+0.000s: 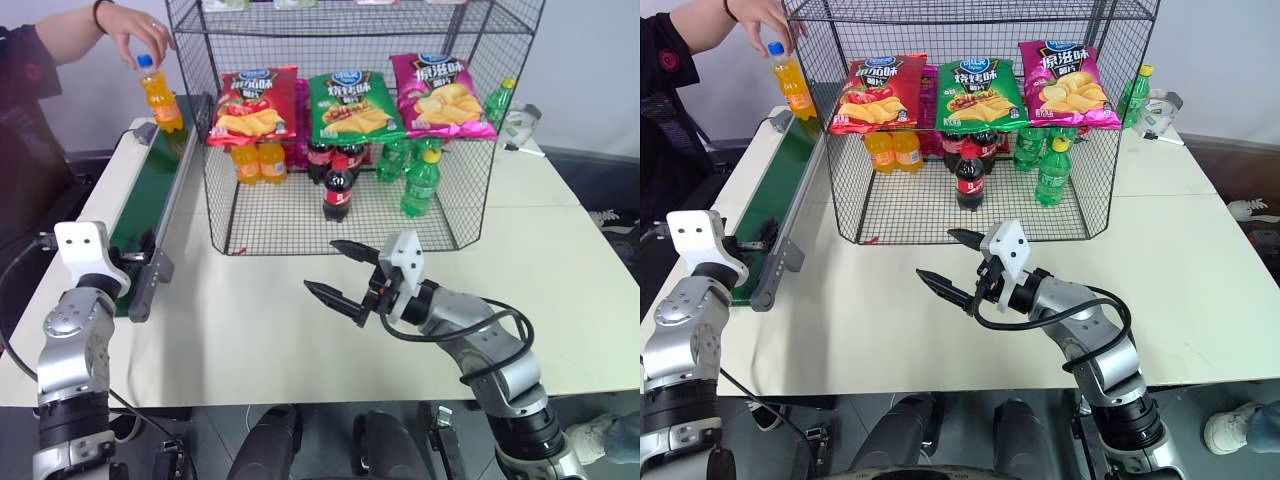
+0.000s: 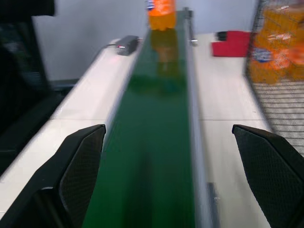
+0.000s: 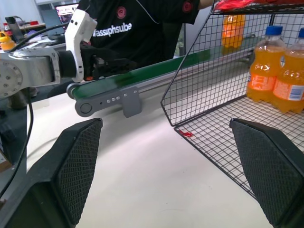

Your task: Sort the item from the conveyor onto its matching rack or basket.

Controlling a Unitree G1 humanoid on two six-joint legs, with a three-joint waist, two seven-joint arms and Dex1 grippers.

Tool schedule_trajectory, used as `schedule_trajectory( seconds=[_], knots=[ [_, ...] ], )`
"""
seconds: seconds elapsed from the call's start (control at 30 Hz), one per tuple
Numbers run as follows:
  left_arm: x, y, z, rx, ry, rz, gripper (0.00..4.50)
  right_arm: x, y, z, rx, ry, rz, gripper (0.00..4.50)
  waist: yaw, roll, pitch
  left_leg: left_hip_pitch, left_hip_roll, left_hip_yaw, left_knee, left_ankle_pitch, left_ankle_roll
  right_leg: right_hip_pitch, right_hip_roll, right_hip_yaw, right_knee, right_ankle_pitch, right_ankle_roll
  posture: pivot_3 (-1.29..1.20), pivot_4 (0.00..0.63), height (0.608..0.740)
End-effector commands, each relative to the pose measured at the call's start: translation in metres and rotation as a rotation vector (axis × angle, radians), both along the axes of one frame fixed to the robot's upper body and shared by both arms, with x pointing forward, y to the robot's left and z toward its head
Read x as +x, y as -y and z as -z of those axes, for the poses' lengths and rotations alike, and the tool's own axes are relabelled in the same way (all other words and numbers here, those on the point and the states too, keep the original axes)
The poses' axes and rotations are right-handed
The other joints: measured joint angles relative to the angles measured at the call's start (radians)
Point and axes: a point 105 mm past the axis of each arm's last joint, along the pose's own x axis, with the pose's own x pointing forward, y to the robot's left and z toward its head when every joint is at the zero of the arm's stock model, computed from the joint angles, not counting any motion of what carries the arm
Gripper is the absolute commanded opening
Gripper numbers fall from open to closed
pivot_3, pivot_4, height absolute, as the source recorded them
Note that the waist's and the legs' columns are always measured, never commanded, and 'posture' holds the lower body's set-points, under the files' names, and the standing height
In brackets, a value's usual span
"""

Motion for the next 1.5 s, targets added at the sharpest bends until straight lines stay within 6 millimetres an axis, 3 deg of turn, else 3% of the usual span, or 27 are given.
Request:
schedule_trajectory(
  seconds=[0.03, 0.4, 1.5],
  knots=[
    [-0.001, -0.01, -0.019, 0.034, 0.081, -0.027, 4.47, -0.007, -0.007, -0.016, 0.042, 0.039, -0.031, 4.5, 0.0, 0.0, 0.0, 0.0, 0.0, 0.0, 0.0, 0.0, 0.0, 0.0, 0.0, 0.0, 0.0, 0.0, 0.0, 0.0, 0.15, 0.74],
    [0.006, 0.002, -0.018, 0.019, 0.13, 0.012, 4.47, -0.006, -0.009, -0.016, 0.06, 0.022, -0.027, 4.5, 0.0, 0.0, 0.0, 0.0, 0.0, 0.0, 0.0, 0.0, 0.0, 0.0, 0.0, 0.0, 0.0, 0.0, 0.0, 0.0, 0.15, 0.74],
    [0.002, -0.012, -0.024, 0.029, 0.163, -0.075, 4.47, -0.004, -0.014, -0.018, 0.073, 0.017, -0.066, 4.5, -0.001, 0.0, 0.0, 0.0, 0.0, 0.0, 0.0, 0.0, 0.0, 0.0, 0.0, 0.0, 0.0, 0.0, 0.0, 0.0, 0.15, 0.74]
  ],
)
